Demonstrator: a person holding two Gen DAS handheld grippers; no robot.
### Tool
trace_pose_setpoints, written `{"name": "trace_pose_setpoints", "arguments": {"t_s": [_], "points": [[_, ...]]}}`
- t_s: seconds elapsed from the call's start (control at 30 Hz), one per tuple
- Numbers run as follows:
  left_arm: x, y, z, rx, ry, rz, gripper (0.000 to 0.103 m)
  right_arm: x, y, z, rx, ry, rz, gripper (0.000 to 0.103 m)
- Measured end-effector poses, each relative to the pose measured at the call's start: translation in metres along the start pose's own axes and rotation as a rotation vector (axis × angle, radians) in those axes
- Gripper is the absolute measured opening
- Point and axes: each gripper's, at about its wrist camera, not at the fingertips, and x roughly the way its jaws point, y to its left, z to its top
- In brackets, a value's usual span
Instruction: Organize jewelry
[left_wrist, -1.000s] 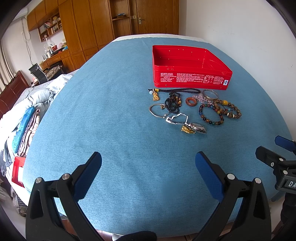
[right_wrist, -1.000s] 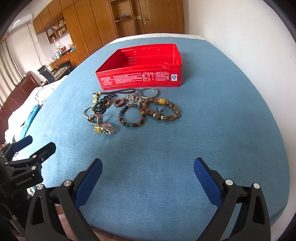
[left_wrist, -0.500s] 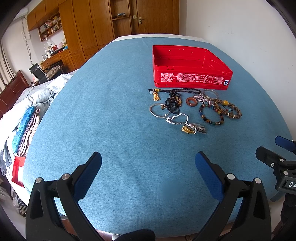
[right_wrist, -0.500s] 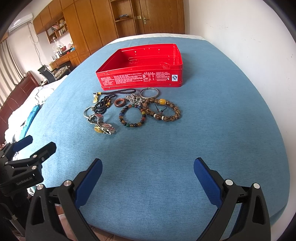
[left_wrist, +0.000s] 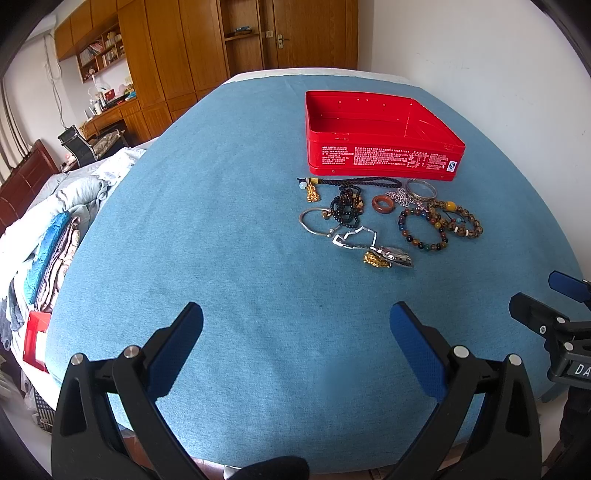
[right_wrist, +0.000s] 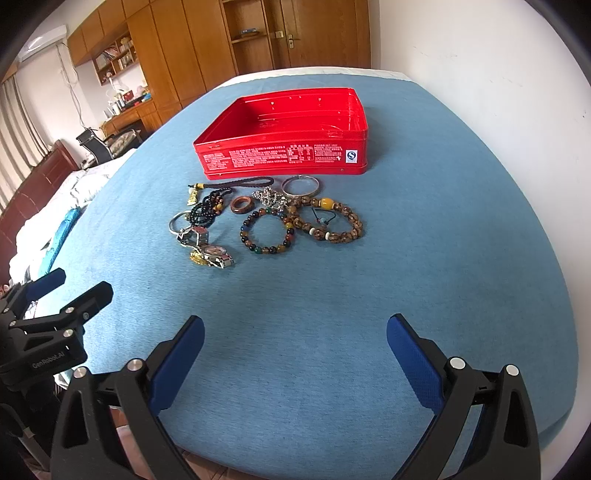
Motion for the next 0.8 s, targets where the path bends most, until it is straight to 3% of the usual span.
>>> {"name": "trace_pose_setpoints", "arguments": {"t_s": [0.8], "points": [[-0.0001, 0.0, 0.0001, 0.0, 0.001, -0.001, 0.1, 0.001, 0.0003, 0.0001, 0.002, 0.002, 0.0, 0.099]]}}
